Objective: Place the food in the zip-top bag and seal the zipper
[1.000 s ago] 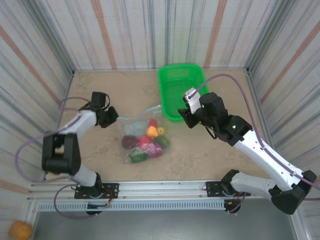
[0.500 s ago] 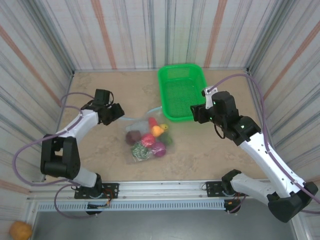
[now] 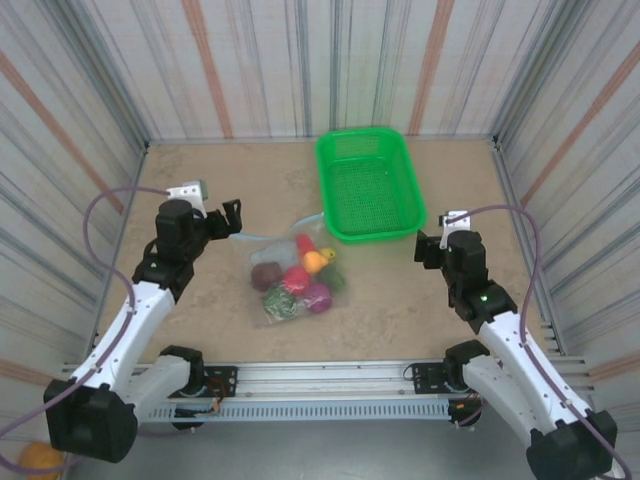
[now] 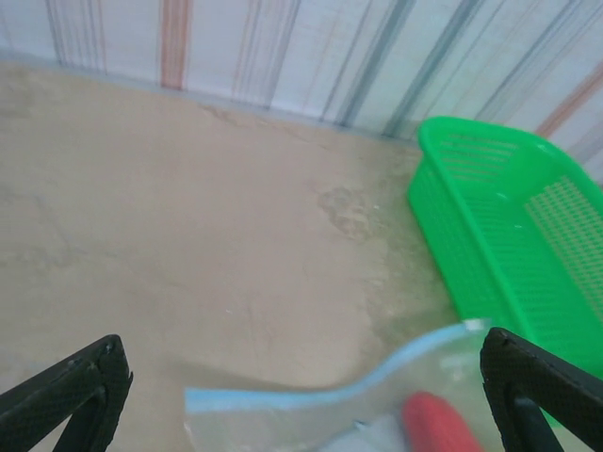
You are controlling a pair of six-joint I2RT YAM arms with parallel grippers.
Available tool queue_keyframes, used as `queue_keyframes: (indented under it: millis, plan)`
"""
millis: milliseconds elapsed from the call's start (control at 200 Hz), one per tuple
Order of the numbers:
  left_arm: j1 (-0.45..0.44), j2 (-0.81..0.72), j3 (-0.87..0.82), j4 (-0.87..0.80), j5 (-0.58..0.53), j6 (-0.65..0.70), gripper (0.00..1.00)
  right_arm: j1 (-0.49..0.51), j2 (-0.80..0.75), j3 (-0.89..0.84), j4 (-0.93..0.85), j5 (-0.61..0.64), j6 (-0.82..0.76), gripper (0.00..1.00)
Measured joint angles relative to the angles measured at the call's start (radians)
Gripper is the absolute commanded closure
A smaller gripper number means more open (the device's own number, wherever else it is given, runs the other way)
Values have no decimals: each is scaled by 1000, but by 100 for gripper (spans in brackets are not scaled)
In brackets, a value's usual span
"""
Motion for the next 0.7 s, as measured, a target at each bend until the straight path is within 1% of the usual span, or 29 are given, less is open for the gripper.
queue_keyframes:
  millis: [60, 105, 165, 215, 286, 376, 471, 571, 631, 656, 701]
  plan:
    - [17, 24, -94, 113, -29, 49, 1, -36, 65, -11, 60, -7, 0, 7]
    - [48, 57, -164, 185, -34, 78, 1, -68, 128, -11, 114, -8, 0, 8]
    - [116, 114, -246, 260, -26, 110, 1, -106, 195, -19, 174, -9, -1, 9]
    - [168, 157, -277, 276, -19, 130, 1, -129, 239, -42, 232, -3, -21, 9]
    - [216, 207, -285, 306, -13, 143, 1, -156, 302, -82, 298, 8, -30, 9]
    - [264, 262, -285, 370, 18, 156, 1, -202, 365, -122, 339, 3, -28, 8]
    - [307, 309, -285, 428, 56, 174, 1, -265, 437, -136, 406, -25, -20, 4]
    - [325, 363, -285, 508, 118, 211, 1, -319, 546, -119, 496, -106, -19, 3]
    - [325, 398, -283, 559, 164, 230, 1, -328, 595, -122, 594, -163, -23, 3]
    - [325, 418, -283, 588, 187, 237, 1, -329, 614, -122, 632, -183, -25, 0]
    - [324, 448, -283, 634, 216, 247, 1, -329, 644, -123, 700, -218, -29, 0]
